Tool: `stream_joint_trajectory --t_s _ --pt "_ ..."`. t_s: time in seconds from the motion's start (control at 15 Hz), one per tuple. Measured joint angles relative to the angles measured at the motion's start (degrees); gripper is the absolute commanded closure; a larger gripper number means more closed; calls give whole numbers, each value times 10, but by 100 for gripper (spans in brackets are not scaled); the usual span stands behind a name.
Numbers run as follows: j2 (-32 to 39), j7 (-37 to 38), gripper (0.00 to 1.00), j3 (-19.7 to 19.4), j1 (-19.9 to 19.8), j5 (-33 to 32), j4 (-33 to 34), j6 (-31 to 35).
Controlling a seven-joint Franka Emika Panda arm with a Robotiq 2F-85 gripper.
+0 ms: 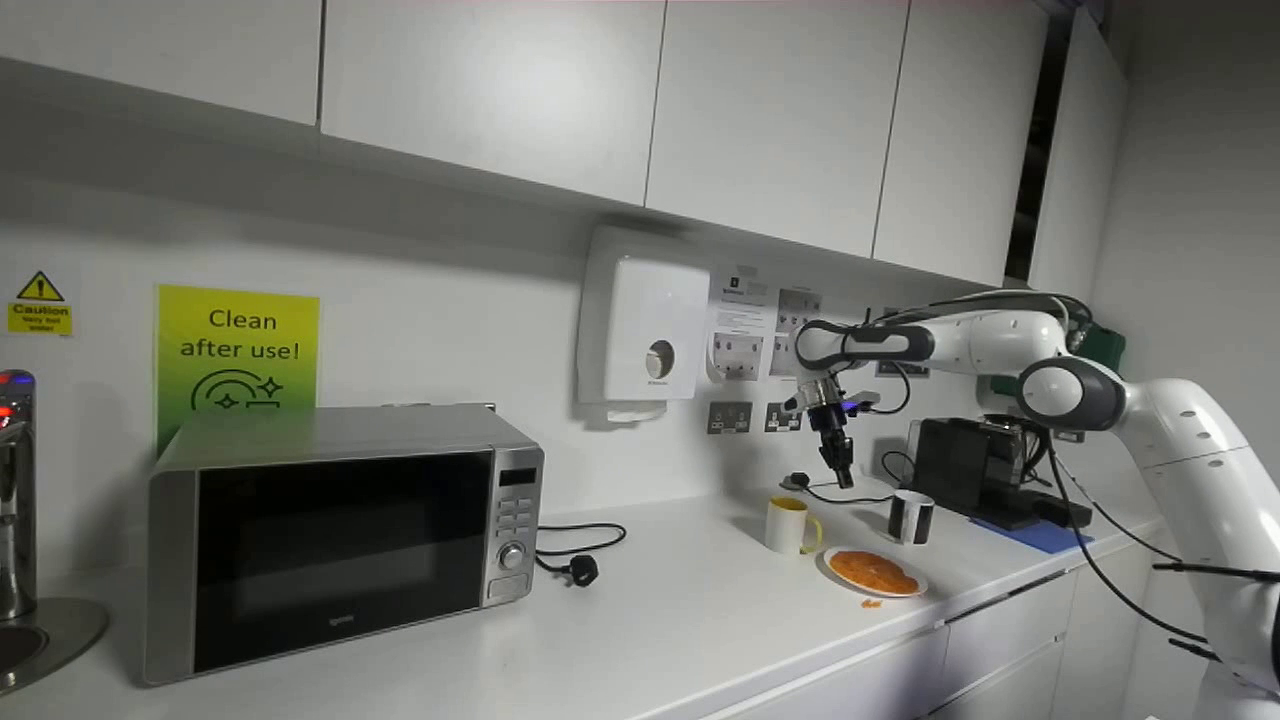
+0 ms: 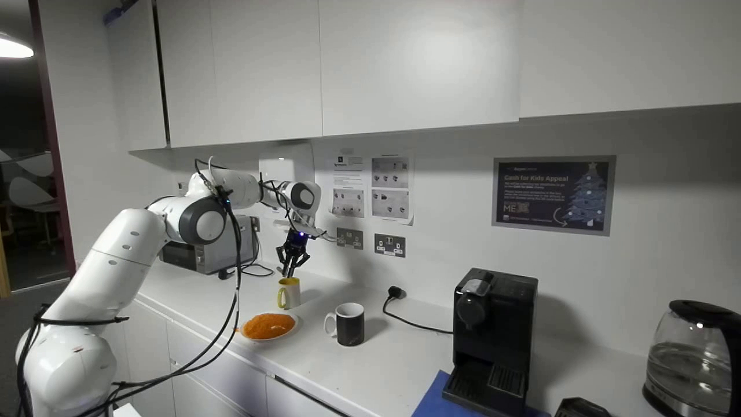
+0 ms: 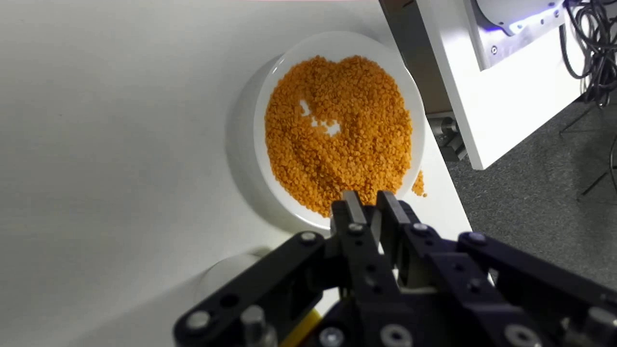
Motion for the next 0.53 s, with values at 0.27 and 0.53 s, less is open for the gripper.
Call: stream_joint_trajectory --t_s 0.27,0.53 --pt "4 -3 97 0 -3 6 11 -5" --pt "12 -3 97 0 -3 15 25 -16"
